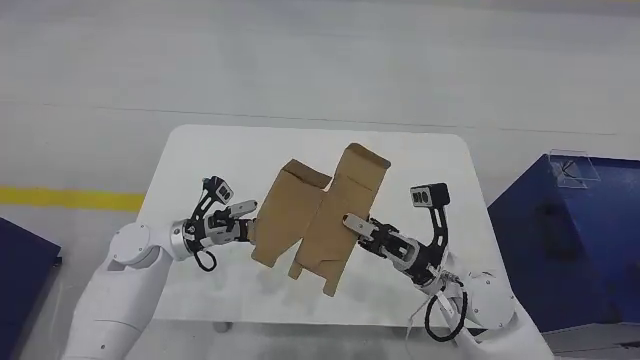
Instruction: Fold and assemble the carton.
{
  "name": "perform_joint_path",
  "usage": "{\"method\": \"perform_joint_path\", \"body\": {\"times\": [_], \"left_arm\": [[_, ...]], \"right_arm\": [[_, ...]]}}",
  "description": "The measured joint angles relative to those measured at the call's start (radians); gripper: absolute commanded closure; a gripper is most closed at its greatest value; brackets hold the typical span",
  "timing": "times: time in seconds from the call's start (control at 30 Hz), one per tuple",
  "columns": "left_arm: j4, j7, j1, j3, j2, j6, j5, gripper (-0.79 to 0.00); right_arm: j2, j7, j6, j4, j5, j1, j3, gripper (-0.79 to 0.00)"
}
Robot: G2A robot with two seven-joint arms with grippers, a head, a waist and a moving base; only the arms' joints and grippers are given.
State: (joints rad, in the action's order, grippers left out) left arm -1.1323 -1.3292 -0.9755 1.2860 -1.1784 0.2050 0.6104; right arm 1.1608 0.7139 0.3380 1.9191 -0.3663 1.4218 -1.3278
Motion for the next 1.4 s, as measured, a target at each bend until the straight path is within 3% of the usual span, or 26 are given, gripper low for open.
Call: {"method": "perform_joint_path", "body": {"times": [0.3, 0.4, 0.5, 0.7, 0.87, 0.93, 1.03, 1.17, 1.27, 1.4], "left_arm": [[0.0, 0.0, 0.0, 0.0, 0.0, 0.0, 0.0, -0.785], [0.0, 0.0, 0.0, 0.0, 0.0, 0.0, 0.0, -0.785], [0.0, 0.0, 0.0, 0.0, 0.0, 0.0, 0.0, -0.785], [0.0, 0.0, 0.0, 0.0, 0.0, 0.0, 0.0, -0.785], [0.0, 0.0, 0.0, 0.0, 0.0, 0.0, 0.0, -0.785], [0.0, 0.0, 0.0, 0.0, 0.0, 0.0, 0.0, -0.785], [0.0, 0.0, 0.0, 0.0, 0.0, 0.0, 0.0, -0.785], [0.0, 0.0, 0.0, 0.0, 0.0, 0.0, 0.0, -0.785], [0.0, 0.0, 0.0, 0.0, 0.0, 0.0, 0.0, -0.785], [0.0, 0.0, 0.0, 0.0, 0.0, 0.0, 0.0, -0.785]], "right_arm": [[0.0, 0.001, -0.001, -0.001, -0.002, -0.001, 0.001, 0.0], [0.008, 0.008, -0.041, 0.025, -0.065, 0.015, 0.038, 0.0], [0.016, 0.09, -0.164, 0.043, -0.329, 0.026, 0.078, 0.0], [0.027, 0.177, -0.557, 0.026, -1.073, 0.031, 0.122, 0.0], [0.038, 0.097, -0.861, 0.004, -1.56, 0.048, 0.192, 0.0], [0.042, 0.012, -0.957, -0.014, -1.781, 0.053, 0.228, 0.0], [0.045, -0.107, -0.985, -0.016, -1.989, 0.04, 0.241, 0.0], [0.045, -0.098, -0.886, -0.002, -1.967, 0.023, 0.195, 0.0], [0.038, 0.02, -0.689, -0.016, -1.708, 0.02, 0.133, 0.0], [0.022, 0.157, -0.404, -0.05, -1.129, 0.034, 0.063, 0.0]]}}
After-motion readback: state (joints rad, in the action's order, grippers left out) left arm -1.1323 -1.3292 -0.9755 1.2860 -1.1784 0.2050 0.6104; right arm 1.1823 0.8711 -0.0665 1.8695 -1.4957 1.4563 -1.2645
